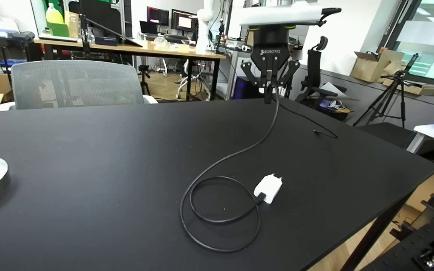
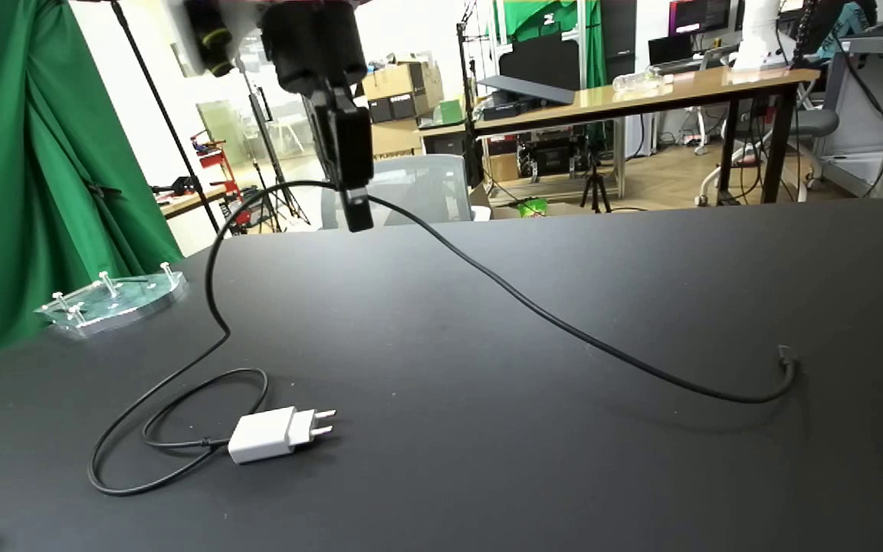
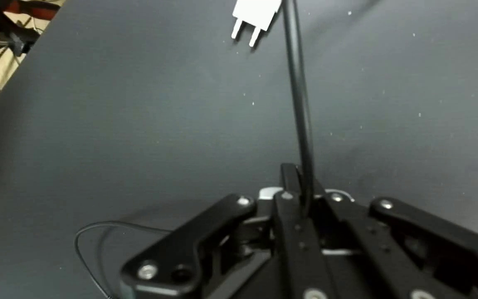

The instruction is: Spread the charger cable

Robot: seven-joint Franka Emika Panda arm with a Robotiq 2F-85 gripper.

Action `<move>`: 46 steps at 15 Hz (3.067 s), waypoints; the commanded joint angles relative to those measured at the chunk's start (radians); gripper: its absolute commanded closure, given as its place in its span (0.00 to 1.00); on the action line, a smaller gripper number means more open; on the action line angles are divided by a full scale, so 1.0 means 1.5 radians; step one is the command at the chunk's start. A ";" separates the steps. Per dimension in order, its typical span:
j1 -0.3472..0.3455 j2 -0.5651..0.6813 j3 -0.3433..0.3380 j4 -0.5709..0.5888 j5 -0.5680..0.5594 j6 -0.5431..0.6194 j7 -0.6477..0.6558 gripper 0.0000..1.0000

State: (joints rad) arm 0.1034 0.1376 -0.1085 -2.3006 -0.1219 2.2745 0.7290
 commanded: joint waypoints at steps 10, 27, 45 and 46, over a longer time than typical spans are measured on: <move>-0.009 -0.137 0.099 -0.130 -0.049 -0.061 -0.361 0.99; -0.016 -0.081 0.106 -0.192 -0.284 -0.022 -0.823 0.99; -0.051 0.071 0.107 -0.129 -0.384 0.143 -1.124 0.99; -0.052 0.080 0.112 -0.127 -0.385 0.158 -1.155 0.99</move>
State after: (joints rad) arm 0.0372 0.2029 0.0447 -2.5216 -0.6707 2.4547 -0.8961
